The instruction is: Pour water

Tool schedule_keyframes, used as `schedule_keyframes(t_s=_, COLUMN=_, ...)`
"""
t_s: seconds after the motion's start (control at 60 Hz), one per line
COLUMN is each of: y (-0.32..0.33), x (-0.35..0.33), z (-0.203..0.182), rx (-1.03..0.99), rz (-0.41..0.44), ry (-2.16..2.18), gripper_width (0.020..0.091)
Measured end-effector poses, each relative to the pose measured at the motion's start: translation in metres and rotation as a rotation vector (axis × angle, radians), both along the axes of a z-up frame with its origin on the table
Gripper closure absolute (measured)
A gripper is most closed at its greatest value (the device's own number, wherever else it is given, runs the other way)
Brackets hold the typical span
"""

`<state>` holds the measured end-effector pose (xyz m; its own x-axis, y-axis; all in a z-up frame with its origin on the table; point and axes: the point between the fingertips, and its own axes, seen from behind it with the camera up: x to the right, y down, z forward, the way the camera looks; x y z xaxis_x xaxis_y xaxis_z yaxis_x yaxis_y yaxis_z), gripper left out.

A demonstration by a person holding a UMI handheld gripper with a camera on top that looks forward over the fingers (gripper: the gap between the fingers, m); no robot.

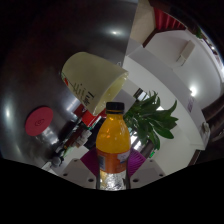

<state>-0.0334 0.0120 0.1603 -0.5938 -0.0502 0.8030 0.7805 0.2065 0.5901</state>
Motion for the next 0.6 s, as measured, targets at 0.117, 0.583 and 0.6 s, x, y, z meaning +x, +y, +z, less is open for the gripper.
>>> schedule_keyframes(t_s=0.117, y=-0.001, x=0.006, z=0.002, rx=-0.019, rz=-0.013, ry=0.076, gripper_width=0.077)
schedule_keyframes(t_s=0.583, y=-0.011, x=0.042, z=0.057, rx=-0.561, rz=-0.084, ry=1.54, gripper_width=0.0772)
schedule_keyframes(t_s=0.6, y=-0.011, x=0.041, z=0.058, rx=-0.596, rz=-0.086, ry=1.595, gripper_width=0.0772)
